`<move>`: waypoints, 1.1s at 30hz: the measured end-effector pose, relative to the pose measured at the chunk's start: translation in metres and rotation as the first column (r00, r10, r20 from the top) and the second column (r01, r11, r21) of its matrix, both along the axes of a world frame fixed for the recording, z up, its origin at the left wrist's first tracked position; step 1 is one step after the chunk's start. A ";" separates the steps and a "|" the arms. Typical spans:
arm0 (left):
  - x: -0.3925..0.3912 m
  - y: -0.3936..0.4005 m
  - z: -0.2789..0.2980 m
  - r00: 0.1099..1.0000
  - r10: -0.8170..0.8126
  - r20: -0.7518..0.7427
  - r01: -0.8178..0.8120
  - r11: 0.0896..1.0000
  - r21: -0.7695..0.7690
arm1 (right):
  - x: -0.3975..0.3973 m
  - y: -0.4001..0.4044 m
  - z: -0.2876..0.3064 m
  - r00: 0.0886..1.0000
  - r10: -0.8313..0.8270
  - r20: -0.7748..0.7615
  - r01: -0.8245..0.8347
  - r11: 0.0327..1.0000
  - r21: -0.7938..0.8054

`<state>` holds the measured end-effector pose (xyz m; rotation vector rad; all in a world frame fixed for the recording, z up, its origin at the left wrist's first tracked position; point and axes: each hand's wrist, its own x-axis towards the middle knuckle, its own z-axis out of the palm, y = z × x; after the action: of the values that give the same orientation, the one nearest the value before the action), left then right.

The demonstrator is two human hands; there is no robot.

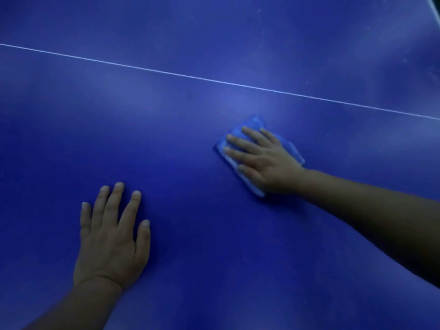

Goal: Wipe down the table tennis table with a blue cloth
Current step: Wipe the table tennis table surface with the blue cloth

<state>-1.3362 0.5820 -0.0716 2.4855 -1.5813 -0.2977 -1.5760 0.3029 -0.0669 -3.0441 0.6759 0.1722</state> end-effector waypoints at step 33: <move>0.005 0.004 -0.002 0.998 -0.029 -0.050 0.025 0.997 -0.079 | -0.102 0.067 0.012 0.976 -0.216 -0.032 0.211 0.972 -0.103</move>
<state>-1.3313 0.5863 -0.0737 2.3808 -1.5765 -0.2949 -1.6776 0.3694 -0.0551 -3.0376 1.0383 0.2059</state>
